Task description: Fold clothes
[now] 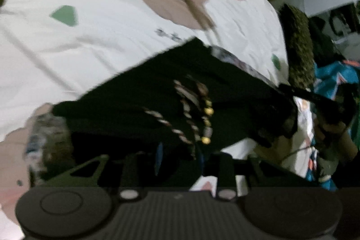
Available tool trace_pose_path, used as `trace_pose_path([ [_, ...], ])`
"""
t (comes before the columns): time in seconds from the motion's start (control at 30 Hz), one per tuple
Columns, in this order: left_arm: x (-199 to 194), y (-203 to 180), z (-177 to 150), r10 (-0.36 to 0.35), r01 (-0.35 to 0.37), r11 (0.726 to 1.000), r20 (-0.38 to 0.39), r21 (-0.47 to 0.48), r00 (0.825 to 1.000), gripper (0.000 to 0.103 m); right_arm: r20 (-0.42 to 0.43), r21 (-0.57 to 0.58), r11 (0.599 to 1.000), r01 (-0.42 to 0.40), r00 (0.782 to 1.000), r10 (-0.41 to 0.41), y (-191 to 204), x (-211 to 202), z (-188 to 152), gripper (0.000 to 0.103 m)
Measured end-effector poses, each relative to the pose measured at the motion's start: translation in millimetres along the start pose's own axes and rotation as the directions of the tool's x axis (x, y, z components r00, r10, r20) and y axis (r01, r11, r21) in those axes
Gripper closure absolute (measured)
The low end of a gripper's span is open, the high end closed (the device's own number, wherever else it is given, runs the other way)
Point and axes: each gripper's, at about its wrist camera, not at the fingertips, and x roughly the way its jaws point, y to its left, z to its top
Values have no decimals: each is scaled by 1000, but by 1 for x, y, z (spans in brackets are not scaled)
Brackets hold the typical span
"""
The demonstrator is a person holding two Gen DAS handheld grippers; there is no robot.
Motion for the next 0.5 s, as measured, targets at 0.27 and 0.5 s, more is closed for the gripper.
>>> trace_pose_path([
  [0.27,-39,48,9,69,-59,993,101,-100,993,70,-8,-45,999,-2,1000,1,10,4,10,58],
  [0.5,-47,80,22,148,-124,978,147,-165,978,70,-19,-115,993,-7,1000,5,24,14,28,58],
])
